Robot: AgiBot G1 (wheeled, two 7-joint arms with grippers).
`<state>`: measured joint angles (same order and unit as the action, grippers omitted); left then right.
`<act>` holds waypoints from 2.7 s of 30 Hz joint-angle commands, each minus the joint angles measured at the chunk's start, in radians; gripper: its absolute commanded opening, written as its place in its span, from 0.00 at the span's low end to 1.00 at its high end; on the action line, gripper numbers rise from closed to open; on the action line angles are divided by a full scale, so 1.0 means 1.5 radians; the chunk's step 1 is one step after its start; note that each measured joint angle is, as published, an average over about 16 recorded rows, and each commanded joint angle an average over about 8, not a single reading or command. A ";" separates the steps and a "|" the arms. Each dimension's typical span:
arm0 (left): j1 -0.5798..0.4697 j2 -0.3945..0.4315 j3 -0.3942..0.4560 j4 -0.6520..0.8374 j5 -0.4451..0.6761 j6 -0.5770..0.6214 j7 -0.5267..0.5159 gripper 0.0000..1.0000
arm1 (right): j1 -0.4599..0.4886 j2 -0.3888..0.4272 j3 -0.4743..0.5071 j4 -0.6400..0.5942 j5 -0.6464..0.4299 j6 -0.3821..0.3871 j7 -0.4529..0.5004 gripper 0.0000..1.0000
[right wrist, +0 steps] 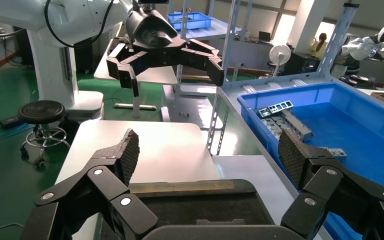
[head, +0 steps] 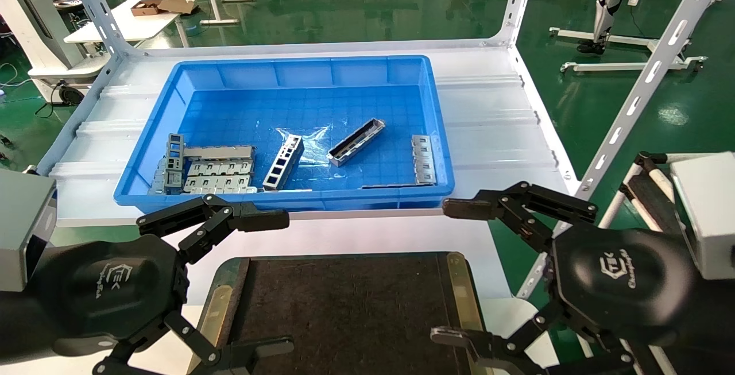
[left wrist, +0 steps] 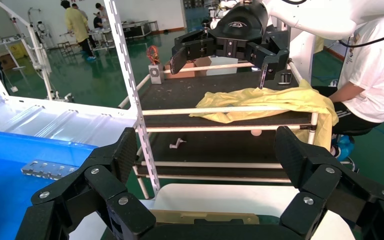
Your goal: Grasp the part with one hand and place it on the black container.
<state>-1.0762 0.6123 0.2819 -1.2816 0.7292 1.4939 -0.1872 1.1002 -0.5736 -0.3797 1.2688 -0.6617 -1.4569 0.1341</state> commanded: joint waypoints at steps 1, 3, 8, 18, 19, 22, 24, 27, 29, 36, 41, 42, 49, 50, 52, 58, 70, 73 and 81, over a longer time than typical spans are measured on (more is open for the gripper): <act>0.000 0.000 0.000 0.000 0.000 0.000 0.000 1.00 | 0.000 0.000 0.000 0.000 0.000 0.000 0.000 1.00; 0.000 0.000 0.000 0.000 0.000 0.000 0.000 1.00 | 0.000 0.000 0.000 0.000 0.000 0.000 0.000 1.00; 0.000 0.000 0.000 0.000 0.000 0.000 0.000 1.00 | 0.000 0.000 0.000 0.000 0.000 0.000 0.000 1.00; 0.000 0.000 0.000 0.000 0.000 0.000 0.000 1.00 | 0.000 0.000 0.000 0.000 0.000 0.000 0.000 1.00; 0.000 0.000 0.000 0.000 0.000 0.000 0.000 1.00 | 0.000 0.000 0.000 0.000 0.000 0.000 0.000 1.00; 0.000 0.000 0.000 0.000 0.000 0.000 0.000 1.00 | 0.000 0.000 0.000 0.000 0.000 0.000 0.000 1.00; 0.000 0.000 0.000 0.000 0.000 0.000 0.000 1.00 | 0.000 0.000 0.000 0.000 0.000 0.000 0.000 1.00; 0.000 0.000 0.000 0.000 0.000 0.000 0.000 1.00 | 0.000 0.000 0.000 0.000 0.000 0.000 0.000 1.00; 0.000 0.000 0.000 0.000 0.000 0.000 0.000 1.00 | 0.000 0.000 0.000 0.000 0.000 0.000 0.000 1.00; -0.002 0.001 0.001 0.000 0.006 -0.005 0.000 1.00 | 0.000 0.000 0.000 0.000 0.000 0.000 0.000 1.00; -0.015 0.011 0.007 0.000 0.026 -0.024 -0.002 1.00 | 0.000 0.000 0.000 0.000 0.000 0.000 0.000 1.00; -0.018 0.014 0.009 0.000 0.031 -0.030 -0.002 1.00 | 0.000 0.000 0.000 0.000 0.000 0.000 0.000 1.00; -0.050 0.051 0.028 0.006 0.082 -0.081 -0.009 1.00 | 0.000 0.000 0.000 0.000 0.000 0.000 0.000 1.00; -0.056 0.059 0.032 0.008 0.091 -0.091 -0.011 1.00 | 0.000 0.000 0.000 0.000 0.000 0.000 0.000 1.00; -0.068 0.074 0.040 0.013 0.111 -0.111 -0.017 1.00 | 0.000 0.000 0.000 0.000 0.000 0.000 0.000 1.00; -0.111 0.129 0.073 0.045 0.184 -0.176 -0.033 1.00 | 0.000 0.000 0.000 0.000 0.000 0.000 0.000 1.00; -0.203 0.264 0.133 0.213 0.317 -0.292 -0.012 1.00 | 0.000 0.000 0.000 0.000 0.000 0.000 0.000 1.00; -0.223 0.297 0.144 0.266 0.342 -0.319 0.002 1.00 | 0.000 0.000 0.000 0.000 0.000 0.000 0.000 1.00; -0.278 0.395 0.165 0.428 0.397 -0.417 0.031 1.00 | 0.000 0.000 0.000 0.000 0.000 0.000 0.000 1.00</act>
<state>-1.4931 1.2023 0.5291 -0.6392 1.3220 0.8749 -0.1357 1.1005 -0.5735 -0.3802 1.2684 -0.6614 -1.4570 0.1338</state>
